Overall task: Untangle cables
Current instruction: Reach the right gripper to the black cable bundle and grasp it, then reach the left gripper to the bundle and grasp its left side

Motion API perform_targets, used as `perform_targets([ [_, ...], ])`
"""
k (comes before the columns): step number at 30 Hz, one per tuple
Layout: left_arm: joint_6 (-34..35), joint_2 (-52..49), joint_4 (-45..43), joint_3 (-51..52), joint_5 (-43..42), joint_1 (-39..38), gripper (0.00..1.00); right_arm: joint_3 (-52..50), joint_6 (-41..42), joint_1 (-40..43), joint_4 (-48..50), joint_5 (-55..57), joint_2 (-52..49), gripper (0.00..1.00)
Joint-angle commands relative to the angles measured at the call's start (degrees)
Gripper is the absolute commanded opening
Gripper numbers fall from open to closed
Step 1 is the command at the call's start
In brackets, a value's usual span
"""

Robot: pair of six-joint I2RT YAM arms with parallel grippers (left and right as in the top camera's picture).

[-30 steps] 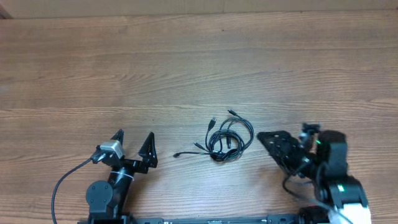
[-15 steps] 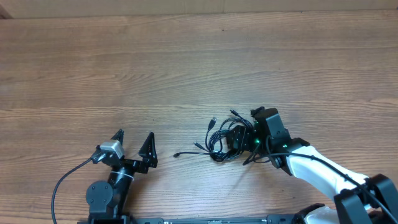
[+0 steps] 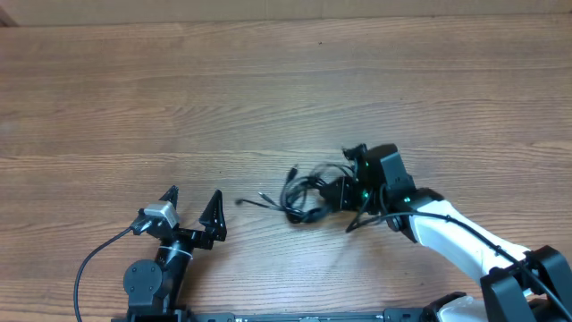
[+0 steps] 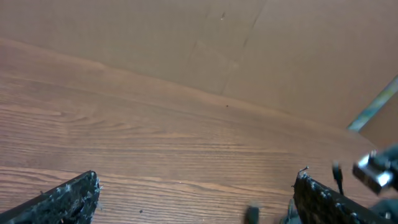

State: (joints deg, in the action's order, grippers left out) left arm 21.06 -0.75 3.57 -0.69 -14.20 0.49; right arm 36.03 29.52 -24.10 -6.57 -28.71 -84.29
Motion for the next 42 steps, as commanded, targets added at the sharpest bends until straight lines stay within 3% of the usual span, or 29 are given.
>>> perform_targets([
  [1,0.39,0.5,0.26,0.04,-0.63,0.24,0.99,4.9,3.56,-0.22,2.34,-11.63,0.17,0.04],
  [8,0.39,0.5,0.26,0.04,-0.63,0.24,1.0,5.27,27.1,-0.22,6.4,-12.17,0.17,0.04],
  [11,0.39,0.5,0.24,0.04,-0.39,0.24,1.0,5.27,30.88,-0.22,8.04,-12.31,0.17,0.04],
  [16,0.9,0.5,0.2,0.04,-0.92,0.22,0.99,5.25,32.04,-0.22,9.11,-12.39,0.15,0.04],
  [18,4.17,0.5,0.0,0.04,-1.81,0.24,0.99,5.25,32.17,-0.22,9.09,-12.66,0.15,0.04],
  [20,11.45,0.5,0.04,0.04,-3.02,0.24,0.99,5.25,32.24,-0.22,9.09,-12.57,0.15,0.04],
  [22,20.41,0.5,-1.33,0.04,-11.23,0.24,1.0,5.25,32.24,-0.24,9.09,-12.59,0.15,0.04],
  [26,32.54,0.5,-0.48,0.04,-14.34,0.24,1.0,5.25,32.26,-0.24,7.87,-12.61,0.15,0.04],
  [29,35.26,0.5,-0.68,0.04,-16.0,0.24,1.0,5.25,32.22,-0.24,5.75,-12.57,0.15,0.04],
  [34,29.49,0.5,-0.37,-2.36,-18.62,0.24,1.0,5.25,33.35,-0.24,4.7,-13.07,0.15,0.04],
  [36,28.48,0.46,2.75,-5.95,-16.9,0.24,1.0,5.25,35.85,-0.22,4.72,-12.98,0.15,0.04],
  [42,28.0,-6.01,30.45,-22.97,-9.35,0.24,1.0,5.25,38.07,-0.22,4.76,-12.28,0.15,0.04],
])
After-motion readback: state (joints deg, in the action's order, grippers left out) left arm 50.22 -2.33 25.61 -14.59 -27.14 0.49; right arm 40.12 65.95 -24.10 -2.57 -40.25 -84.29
